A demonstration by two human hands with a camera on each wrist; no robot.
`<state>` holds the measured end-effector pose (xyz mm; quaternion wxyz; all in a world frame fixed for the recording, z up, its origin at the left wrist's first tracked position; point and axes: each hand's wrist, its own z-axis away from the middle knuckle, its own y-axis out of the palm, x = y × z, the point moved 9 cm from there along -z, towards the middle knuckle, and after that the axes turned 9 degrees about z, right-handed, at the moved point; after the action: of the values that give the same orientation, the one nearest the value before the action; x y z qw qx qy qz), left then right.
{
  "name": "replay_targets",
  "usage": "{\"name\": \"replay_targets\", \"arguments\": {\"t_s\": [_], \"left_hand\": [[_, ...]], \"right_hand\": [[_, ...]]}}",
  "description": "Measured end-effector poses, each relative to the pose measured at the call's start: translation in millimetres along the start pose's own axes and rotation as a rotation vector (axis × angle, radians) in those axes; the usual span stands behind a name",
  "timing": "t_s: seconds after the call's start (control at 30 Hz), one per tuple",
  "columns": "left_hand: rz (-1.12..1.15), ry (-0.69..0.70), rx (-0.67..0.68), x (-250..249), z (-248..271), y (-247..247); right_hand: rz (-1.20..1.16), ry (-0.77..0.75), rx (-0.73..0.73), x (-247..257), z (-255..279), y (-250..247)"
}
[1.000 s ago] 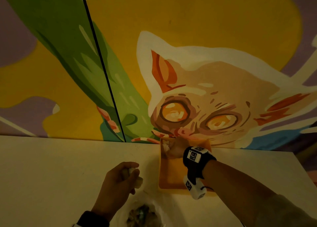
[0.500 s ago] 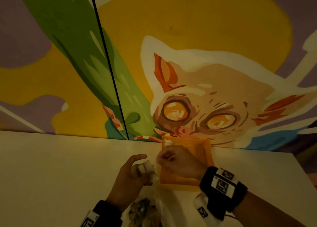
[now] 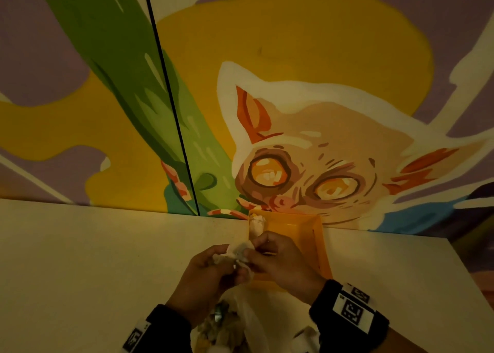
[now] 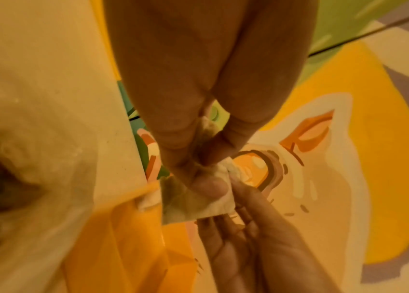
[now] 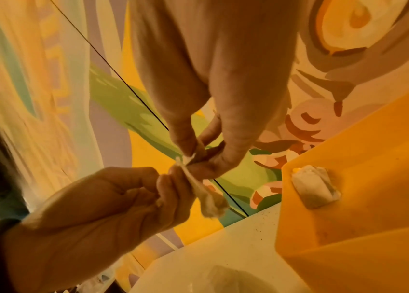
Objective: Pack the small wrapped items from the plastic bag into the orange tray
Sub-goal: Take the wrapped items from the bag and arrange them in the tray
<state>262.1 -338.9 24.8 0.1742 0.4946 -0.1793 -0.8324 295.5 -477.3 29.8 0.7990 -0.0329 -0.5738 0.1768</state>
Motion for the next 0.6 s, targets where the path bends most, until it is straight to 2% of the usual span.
{"name": "replay_targets", "arguments": {"t_s": [0.17, 0.23, 0.43, 0.5, 0.6], "left_hand": [[0.136, -0.055, -0.06, 5.8, 0.1, 3.8], [0.112, -0.039, -0.046, 3.9, 0.4, 7.1], [-0.151, 0.096, -0.036, -6.0, 1.1, 13.7], [-0.149, 0.103, -0.042, -6.9, 1.6, 14.1], [-0.026, 0.069, -0.038, -8.7, 3.4, 16.1]], "right_hand": [[-0.1, 0.041, -0.083, -1.7, 8.4, -6.4], [-0.09, 0.042, -0.094, -1.7, 10.2, -7.6], [-0.183, 0.113, -0.099, -6.6, 8.9, -2.3], [-0.184, 0.117, -0.089, -5.3, 8.4, 0.4], [-0.292, 0.107, -0.083, -1.9, 7.8, -1.0]]}}
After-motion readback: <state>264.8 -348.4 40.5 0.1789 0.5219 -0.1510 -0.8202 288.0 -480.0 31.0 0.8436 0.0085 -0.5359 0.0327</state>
